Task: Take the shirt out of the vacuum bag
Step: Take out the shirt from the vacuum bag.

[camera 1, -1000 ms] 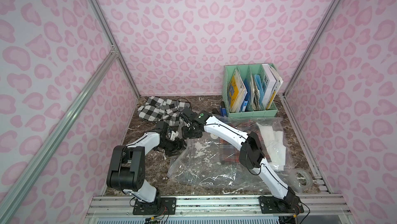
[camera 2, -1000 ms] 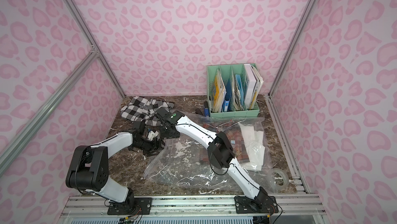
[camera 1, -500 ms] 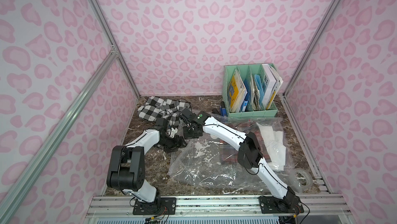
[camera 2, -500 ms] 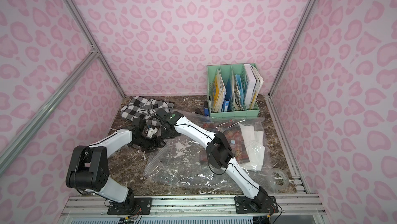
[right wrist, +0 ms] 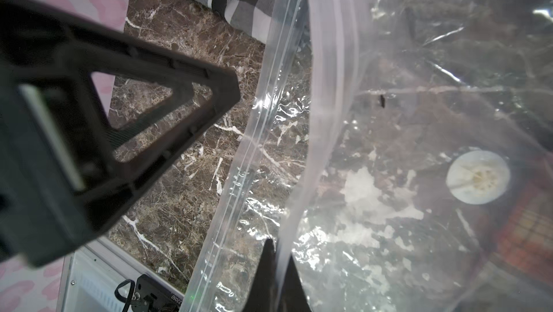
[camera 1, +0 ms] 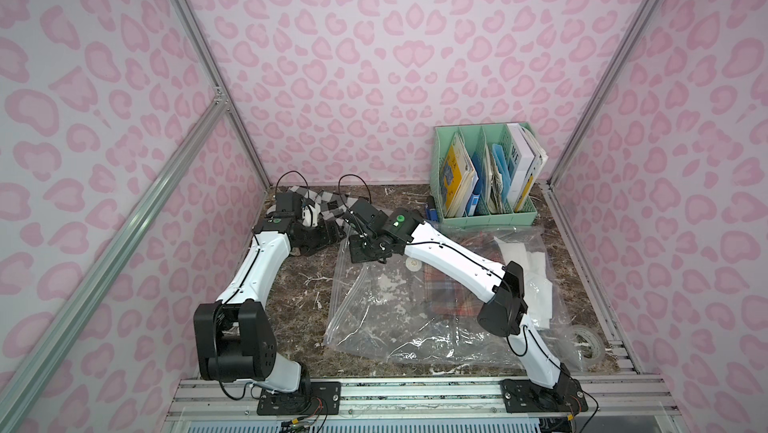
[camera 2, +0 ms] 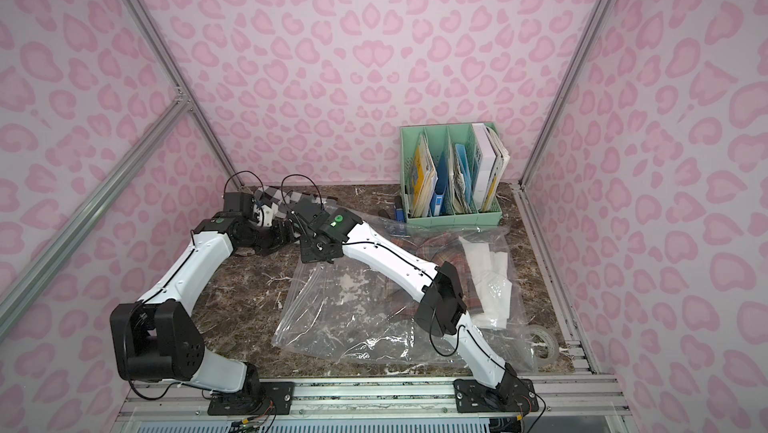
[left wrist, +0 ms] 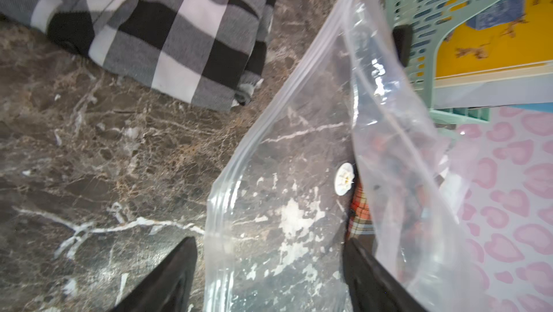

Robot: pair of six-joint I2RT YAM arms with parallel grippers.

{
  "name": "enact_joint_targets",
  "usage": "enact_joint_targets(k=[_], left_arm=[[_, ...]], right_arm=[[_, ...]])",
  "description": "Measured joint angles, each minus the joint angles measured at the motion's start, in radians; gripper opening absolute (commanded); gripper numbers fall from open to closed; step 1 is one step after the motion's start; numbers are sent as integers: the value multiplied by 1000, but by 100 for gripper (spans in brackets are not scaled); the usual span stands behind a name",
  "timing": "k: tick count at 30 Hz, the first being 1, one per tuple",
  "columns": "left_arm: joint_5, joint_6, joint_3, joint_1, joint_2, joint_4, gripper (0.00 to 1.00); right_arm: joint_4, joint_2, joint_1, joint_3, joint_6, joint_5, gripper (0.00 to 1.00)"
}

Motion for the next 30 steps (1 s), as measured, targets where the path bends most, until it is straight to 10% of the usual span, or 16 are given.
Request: enact_joint_targets(k=[8,30], left_arm=[[138,-26,-202,-13,18,69,48],[454,-285,-410,-338,201,594,82]], right_arm=[[-2,-21,7,-3,22,-13,0],[98,-98,38,-15,74,-72,0]])
